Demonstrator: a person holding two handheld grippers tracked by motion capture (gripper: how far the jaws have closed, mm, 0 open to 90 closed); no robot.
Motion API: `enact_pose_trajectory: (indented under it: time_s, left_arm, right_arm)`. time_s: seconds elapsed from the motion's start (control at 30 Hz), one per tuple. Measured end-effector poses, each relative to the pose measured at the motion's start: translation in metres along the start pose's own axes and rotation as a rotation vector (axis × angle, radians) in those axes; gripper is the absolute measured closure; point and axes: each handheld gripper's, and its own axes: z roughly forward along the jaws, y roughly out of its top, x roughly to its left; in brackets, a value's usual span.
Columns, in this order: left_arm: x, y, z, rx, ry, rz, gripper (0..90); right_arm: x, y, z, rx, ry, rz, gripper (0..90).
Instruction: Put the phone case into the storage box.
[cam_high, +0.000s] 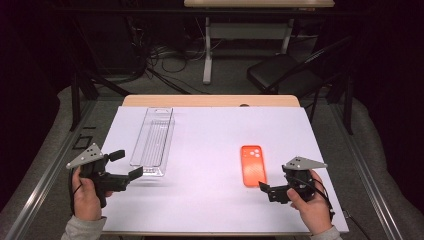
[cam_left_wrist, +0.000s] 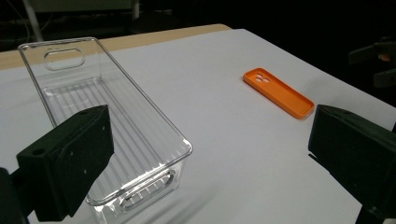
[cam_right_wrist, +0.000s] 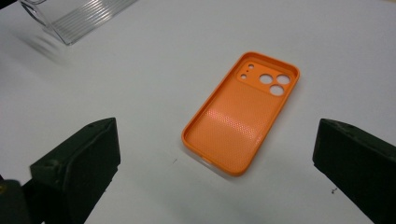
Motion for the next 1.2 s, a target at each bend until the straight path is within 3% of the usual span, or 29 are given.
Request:
enact_pose_trajectory:
  time_s: [0.13,0.23,0.37,0.5,0.63,0.73,0.87,1.13,1.2]
  left_arm:
    - [0.009,0.005,0.007,0.015,-0.036,-0.069,0.3]
    - [0.012,0.008,0.01,0.018,-0.045,-0.081,0.4]
    - [0.014,0.017,0.021,0.062,-0.01,-0.082,0.4]
    - [0.015,0.023,0.03,0.068,0.004,-0.108,0.3]
    - [0.016,0.028,0.037,0.09,0.036,-0.122,0.3]
    - [0.016,0.03,0.04,0.107,0.06,-0.11,0.4]
    - [0.017,0.034,0.042,0.099,0.096,-0.113,0.4]
    - [0.02,0.042,0.044,0.094,0.11,-0.141,0.5]
    - [0.021,0.043,0.044,0.078,0.09,-0.154,0.4]
  right_arm:
    - [-0.003,0.004,0.005,0.041,0.006,0.017,0.0]
    - [-0.005,0.007,0.007,0.062,0.001,0.014,0.0]
    - [-0.008,0.015,0.014,0.113,-0.012,0.03,0.0]
    - [-0.011,0.022,0.02,0.152,-0.033,0.041,0.0]
    - [-0.015,0.028,0.025,0.156,-0.066,0.074,0.0]
    - [-0.017,0.033,0.027,0.154,-0.065,0.096,0.0]
    - [-0.019,0.038,0.029,0.159,-0.061,0.089,0.0]
    - [-0.021,0.046,0.034,0.175,-0.054,0.078,1.5]
    - [-0.022,0.048,0.035,0.183,-0.054,0.073,2.0]
